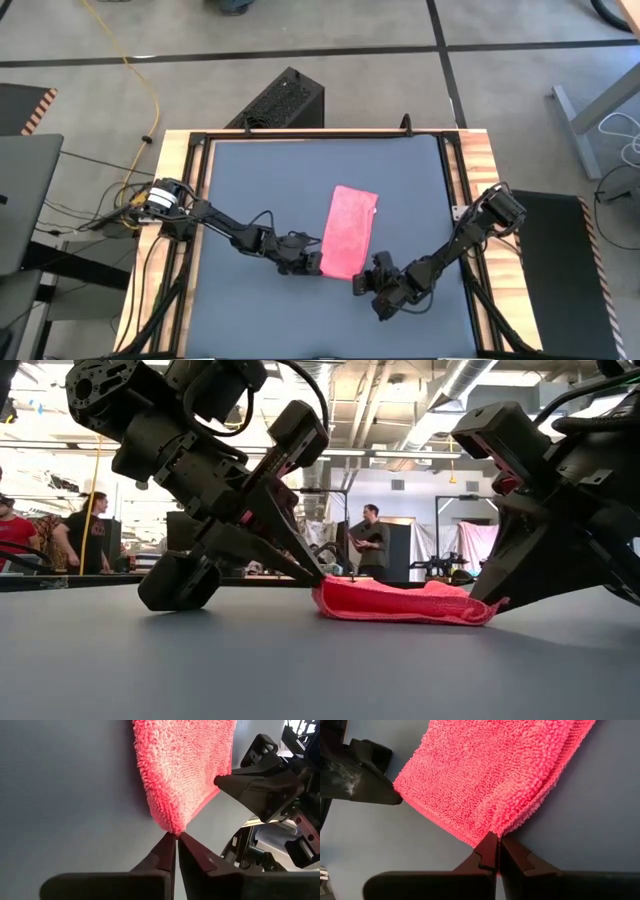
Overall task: Roll towel
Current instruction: Roll the pink microfiber towel
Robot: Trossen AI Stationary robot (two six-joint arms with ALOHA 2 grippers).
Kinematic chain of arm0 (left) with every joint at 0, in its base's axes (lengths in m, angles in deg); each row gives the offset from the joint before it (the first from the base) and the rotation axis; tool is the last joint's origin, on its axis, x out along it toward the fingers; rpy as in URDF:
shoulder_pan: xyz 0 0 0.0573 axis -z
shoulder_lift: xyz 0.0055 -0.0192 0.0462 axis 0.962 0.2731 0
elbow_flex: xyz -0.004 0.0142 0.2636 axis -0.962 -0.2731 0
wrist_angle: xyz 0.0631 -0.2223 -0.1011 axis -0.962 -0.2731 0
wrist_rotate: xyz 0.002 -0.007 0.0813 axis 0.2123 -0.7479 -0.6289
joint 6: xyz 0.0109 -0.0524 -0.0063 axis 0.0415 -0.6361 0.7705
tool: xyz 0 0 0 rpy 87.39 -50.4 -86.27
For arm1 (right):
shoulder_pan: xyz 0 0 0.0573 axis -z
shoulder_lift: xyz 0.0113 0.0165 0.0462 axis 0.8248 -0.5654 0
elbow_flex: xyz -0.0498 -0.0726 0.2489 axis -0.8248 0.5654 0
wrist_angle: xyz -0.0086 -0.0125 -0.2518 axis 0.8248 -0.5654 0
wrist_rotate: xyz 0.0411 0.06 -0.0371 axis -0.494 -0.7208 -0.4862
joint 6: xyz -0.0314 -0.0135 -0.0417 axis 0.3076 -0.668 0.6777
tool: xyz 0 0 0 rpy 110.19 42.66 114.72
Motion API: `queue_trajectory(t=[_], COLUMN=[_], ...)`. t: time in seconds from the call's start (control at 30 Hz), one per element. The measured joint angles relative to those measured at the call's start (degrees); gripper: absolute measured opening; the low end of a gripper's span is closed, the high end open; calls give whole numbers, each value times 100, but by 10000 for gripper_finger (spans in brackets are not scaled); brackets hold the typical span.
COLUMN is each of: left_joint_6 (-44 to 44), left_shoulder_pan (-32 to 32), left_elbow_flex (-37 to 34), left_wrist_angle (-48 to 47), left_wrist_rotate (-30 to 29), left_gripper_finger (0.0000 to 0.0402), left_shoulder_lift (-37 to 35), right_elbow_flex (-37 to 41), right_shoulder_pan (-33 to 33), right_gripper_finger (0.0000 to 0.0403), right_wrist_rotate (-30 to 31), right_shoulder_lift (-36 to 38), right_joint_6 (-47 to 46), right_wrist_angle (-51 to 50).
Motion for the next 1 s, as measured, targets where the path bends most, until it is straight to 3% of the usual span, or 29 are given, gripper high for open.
queue_trajectory(t=[0.23, 0.47, 0.73, 1.0], left_joint_6=[631, 878, 202, -111], left_shoulder_pan=[79, 103, 92, 84], left_elbow_flex=[-9, -15, -4, 2], left_wrist_angle=[125, 175, 69, -423], left_wrist_rotate=[228, 416, -63, -132], left_gripper_finger=[36, 104, 172, 183], left_shoulder_lift=[2, 2, 2, 0], right_elbow_flex=[0, 0, 0, 0], right_shoulder_pan=[-81, -103, -114, -114], right_gripper_finger=[51, 74, 77, 78], right_wrist_rotate=[-33, -35, -35, -31], right_shoulder_lift=[0, 0, 2, 0], right_joint_6=[-157, -153, -138, -138], right_wrist_angle=[-14, -14, -5, 4])
